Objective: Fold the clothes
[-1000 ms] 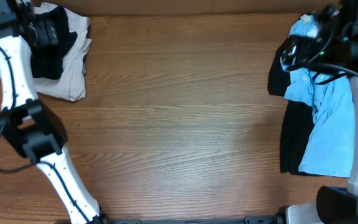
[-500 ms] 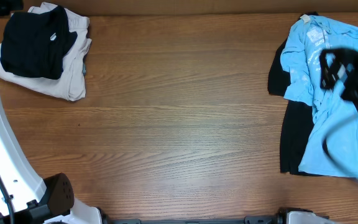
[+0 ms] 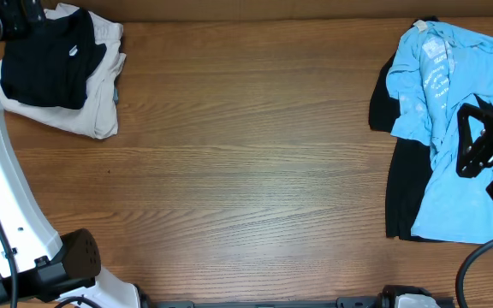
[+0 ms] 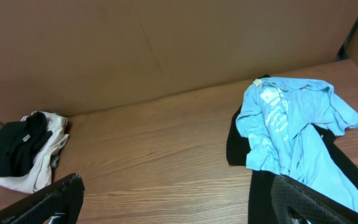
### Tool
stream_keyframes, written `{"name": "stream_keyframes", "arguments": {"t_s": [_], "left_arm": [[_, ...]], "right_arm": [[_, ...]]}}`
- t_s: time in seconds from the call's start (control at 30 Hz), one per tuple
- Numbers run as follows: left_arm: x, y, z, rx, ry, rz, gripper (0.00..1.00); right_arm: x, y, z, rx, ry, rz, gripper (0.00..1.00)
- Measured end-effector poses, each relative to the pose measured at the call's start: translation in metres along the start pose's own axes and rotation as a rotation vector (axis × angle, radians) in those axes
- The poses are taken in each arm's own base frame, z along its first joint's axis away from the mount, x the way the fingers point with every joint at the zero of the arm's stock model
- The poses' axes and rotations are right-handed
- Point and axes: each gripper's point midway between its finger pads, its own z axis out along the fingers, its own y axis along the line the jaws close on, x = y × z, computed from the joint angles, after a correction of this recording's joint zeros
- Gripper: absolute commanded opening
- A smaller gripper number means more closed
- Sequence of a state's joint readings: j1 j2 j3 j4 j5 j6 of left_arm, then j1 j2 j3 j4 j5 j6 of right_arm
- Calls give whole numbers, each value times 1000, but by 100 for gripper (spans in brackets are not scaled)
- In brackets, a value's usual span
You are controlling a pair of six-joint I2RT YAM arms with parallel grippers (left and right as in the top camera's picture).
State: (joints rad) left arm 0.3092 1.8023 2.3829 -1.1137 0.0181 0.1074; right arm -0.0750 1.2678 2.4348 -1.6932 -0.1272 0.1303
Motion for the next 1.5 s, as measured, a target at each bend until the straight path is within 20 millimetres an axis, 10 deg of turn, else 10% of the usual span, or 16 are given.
{"name": "stream_keyframes", "arguments": {"t_s": [0.63, 0.93, 1.3, 1.5], "left_arm": [[38, -4, -3, 17, 154, -3, 100], [38, -4, -3, 17, 154, -3, 100], [38, -4, -3, 17, 155, -3, 100], [38, -4, -3, 17, 155, -3, 100]], "right_arm": [[-24, 9, -1, -81, -299, -49, 100], [38, 10, 58, -238, -429, -107, 100], [181, -6, 137, -379, -513, -161, 100], [224, -28, 161, -320, -493, -73, 100]]}}
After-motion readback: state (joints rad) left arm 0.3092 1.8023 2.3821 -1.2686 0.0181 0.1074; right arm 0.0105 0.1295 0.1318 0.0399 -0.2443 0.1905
